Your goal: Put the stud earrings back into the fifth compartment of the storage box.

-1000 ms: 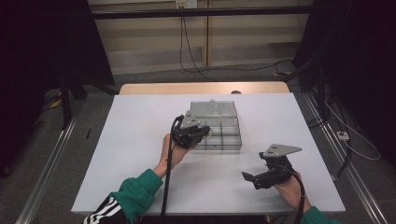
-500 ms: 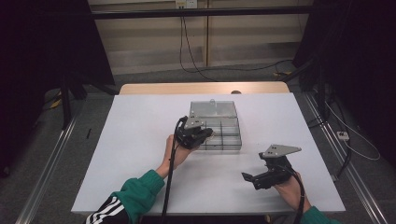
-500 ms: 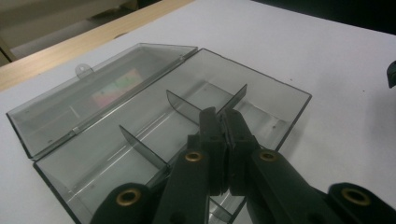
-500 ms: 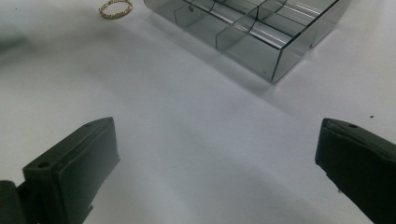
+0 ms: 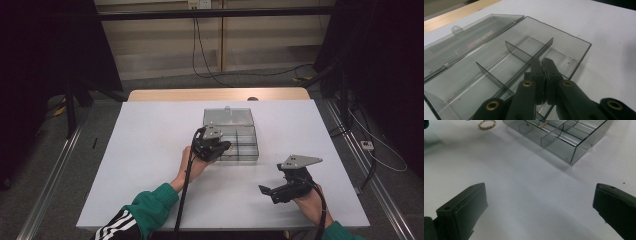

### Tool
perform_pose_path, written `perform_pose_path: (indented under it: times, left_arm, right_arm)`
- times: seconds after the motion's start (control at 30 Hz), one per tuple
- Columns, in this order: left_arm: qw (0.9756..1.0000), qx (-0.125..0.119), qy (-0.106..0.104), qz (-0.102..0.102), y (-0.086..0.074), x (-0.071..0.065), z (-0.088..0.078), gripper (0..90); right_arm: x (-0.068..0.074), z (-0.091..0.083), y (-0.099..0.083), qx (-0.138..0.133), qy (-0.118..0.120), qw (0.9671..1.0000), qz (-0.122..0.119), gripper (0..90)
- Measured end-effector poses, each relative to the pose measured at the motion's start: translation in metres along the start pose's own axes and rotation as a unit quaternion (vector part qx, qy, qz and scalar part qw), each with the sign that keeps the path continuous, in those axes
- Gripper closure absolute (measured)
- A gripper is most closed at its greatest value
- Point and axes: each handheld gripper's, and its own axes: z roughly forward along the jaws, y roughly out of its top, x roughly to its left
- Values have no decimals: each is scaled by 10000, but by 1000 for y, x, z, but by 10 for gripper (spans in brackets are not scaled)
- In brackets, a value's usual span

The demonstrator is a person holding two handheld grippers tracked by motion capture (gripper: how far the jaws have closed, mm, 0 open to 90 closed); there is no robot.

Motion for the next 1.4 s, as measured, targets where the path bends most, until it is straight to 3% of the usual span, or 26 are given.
perform_pose_path:
  times: [0.3,0.53,1.0,1.17,1.4]
  left_arm:
    - [9999,64,-84,-17,-1,-2,6,884]
    - [9999,148,33,-68,-3,-1,11,875]
    - [9992,195,332,-122,0,5,3,529]
    - [9989,263,349,-152,0,9,-6,335]
    - [9984,274,478,-113,-4,15,-28,160]
  right_arm:
    - [-1,0,0,6,16,10000,9,0]
    - [-1,0,-1,17,23,10000,14,0]
    - [-1,-1,-1,-4,19,10000,2,0]
    - [-1,-1,0,-9,25,10000,-1,0]
    - [-1,-2,0,-24,43,10000,14,0]
